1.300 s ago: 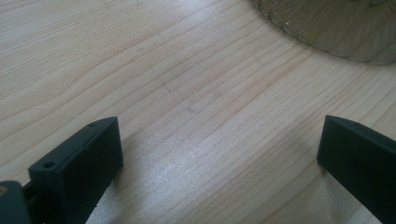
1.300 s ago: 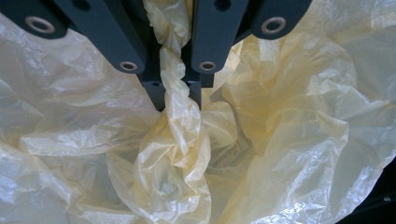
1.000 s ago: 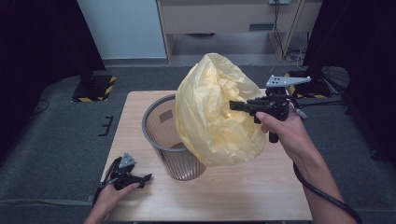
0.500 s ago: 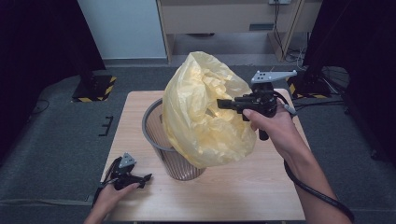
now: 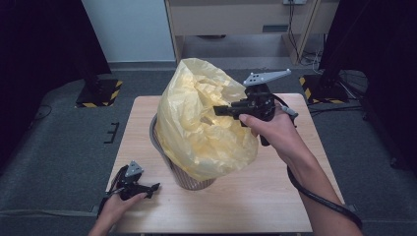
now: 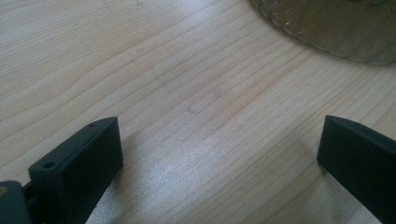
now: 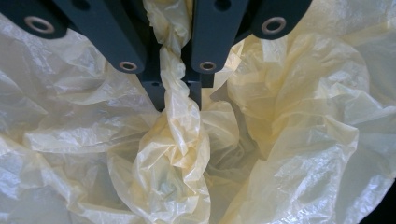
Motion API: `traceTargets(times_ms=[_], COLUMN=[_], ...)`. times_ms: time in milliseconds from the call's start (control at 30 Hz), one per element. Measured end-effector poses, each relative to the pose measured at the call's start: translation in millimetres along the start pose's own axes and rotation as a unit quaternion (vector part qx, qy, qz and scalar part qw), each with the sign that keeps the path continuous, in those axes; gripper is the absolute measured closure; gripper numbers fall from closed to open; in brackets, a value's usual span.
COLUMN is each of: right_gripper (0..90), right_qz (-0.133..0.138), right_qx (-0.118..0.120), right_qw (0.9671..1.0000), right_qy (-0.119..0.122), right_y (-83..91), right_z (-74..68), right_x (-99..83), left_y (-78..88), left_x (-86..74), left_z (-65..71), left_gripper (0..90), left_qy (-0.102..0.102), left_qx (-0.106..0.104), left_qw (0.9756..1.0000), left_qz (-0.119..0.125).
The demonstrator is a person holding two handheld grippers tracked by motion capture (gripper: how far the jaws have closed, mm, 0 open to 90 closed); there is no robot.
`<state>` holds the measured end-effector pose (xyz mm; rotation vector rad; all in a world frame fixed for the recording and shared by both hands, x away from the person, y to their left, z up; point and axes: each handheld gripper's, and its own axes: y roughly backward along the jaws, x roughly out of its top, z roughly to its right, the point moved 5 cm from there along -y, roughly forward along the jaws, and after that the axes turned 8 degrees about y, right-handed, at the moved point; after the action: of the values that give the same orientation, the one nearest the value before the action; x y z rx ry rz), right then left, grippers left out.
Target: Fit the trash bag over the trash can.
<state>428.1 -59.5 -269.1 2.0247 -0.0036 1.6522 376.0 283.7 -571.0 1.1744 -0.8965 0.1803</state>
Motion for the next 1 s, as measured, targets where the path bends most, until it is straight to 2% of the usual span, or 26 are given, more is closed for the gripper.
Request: traceTargets(times_ms=[467,700,1000], right_gripper=[86.6,86.5,86.2], right_qz=[-0.05,-0.087,-0.129], right_qx=[0.001,-0.011,-0.021], right_qw=[0.9985,0.9957,0.9905], right_qy=[0.021,0.029,0.044], right_y=[-29.8,-46.7,-60.8], right_z=[-18.1,-20.7,-25.2], right_x=[17.8,17.9,15.0], left_y=[-0.3,-0.7,-0.9], left_x=[0.3,0.7,0.9], left_z=[-0.1,-0.3,-0.3], left_gripper=[0.0,0.0,0.0], left_qy=[0.0,-0.001,0.0], left_qx=[0.0,0.0,0.0], left_qw=[1.0,1.0,1.0], left_qz=[0.0,-0.001,0.0])
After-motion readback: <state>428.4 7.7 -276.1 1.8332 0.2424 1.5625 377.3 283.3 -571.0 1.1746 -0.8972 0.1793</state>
